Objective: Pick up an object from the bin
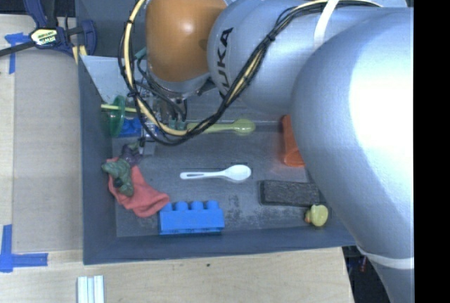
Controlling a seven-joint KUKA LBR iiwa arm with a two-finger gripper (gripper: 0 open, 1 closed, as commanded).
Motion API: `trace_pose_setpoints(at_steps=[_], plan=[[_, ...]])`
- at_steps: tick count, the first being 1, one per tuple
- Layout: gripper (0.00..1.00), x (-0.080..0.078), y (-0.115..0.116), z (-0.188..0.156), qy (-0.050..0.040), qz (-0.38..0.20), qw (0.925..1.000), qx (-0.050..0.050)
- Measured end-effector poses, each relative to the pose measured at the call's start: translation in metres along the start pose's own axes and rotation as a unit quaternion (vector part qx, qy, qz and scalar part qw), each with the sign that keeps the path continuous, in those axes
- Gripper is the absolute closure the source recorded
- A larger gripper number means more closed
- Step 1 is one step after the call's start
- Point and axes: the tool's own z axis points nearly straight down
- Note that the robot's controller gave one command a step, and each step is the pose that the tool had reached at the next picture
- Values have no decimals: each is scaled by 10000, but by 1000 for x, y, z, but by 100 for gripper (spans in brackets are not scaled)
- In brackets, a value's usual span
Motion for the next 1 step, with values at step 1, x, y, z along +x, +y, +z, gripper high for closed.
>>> trace_pose_setpoints(at_steps=[1], plan=[[0, -1, -1, -5, -30, 16, 10000, -5]])
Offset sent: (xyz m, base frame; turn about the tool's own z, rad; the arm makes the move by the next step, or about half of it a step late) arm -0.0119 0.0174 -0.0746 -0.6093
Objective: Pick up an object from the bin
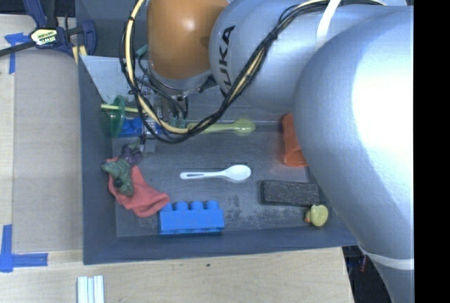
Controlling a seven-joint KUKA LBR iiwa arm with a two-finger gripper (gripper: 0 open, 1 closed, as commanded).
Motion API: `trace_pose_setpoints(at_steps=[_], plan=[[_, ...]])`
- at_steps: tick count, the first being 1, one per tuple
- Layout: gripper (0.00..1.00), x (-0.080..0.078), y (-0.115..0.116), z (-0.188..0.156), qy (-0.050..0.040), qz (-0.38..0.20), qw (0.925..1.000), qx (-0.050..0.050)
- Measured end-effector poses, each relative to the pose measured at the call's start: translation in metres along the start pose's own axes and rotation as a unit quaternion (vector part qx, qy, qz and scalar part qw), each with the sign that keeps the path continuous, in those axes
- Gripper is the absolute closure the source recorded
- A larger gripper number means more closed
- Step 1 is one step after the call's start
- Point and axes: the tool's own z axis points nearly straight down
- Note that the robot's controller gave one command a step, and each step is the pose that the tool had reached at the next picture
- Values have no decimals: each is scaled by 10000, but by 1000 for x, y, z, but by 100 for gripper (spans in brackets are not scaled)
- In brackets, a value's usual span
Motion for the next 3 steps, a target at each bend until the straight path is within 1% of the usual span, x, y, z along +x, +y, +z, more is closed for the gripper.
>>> trace_pose_setpoints(at_steps=[1, 2, 3], plan=[[0, 4, 8, 32, -17, -1331, 9911, -3], [0, 24, 7, 72, -83, -2956, 9553, -13], [0, 37, 13, 68, -75, -3730, 9278, 4]])
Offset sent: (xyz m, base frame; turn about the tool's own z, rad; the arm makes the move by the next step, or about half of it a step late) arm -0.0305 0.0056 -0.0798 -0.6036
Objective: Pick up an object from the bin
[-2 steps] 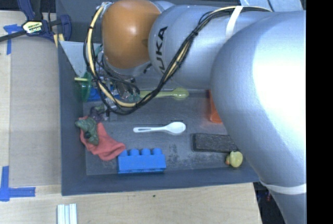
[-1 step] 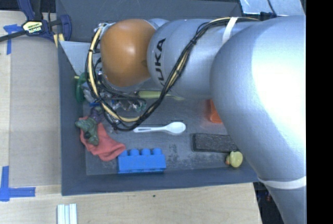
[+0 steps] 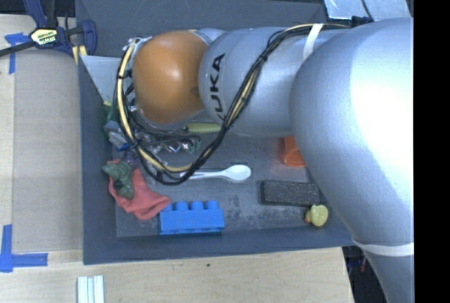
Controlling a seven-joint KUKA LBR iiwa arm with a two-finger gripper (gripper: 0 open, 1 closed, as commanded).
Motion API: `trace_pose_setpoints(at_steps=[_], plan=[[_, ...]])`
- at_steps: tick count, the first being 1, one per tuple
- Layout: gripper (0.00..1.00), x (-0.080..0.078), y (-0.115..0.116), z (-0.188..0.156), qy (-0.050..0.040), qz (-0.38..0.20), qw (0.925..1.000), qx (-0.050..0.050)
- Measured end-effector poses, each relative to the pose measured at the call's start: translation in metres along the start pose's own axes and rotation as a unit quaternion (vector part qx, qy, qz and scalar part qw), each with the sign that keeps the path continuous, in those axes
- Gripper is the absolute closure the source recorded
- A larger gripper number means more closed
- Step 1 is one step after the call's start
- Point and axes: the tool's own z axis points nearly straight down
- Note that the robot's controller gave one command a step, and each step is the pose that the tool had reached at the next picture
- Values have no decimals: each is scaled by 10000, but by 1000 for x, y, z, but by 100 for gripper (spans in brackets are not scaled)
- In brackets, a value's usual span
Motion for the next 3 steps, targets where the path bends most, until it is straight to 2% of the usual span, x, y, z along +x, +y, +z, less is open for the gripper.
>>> trace_pose_setpoints(at_steps=[1, 2, 3], plan=[[0, -9, -7, 8, -18, -1627, 9867, 26], [100, -16, -5, 12, -36, -4825, 8759, 3], [100, -15, -5, 12, -27, -4826, 8758, -4]])
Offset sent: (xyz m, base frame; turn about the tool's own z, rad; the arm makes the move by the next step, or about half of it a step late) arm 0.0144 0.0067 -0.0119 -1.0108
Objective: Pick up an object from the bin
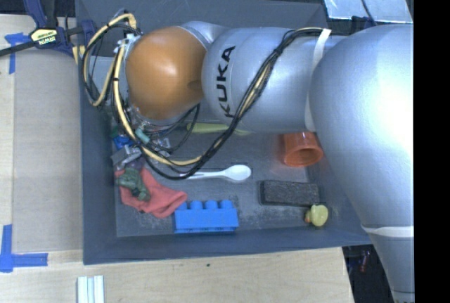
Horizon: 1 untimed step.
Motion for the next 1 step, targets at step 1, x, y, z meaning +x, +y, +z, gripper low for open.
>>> trace_pose_setpoints(at_steps=[1], plan=[[100, -4, 12, -36, -7, -1578, 9875, -6]])
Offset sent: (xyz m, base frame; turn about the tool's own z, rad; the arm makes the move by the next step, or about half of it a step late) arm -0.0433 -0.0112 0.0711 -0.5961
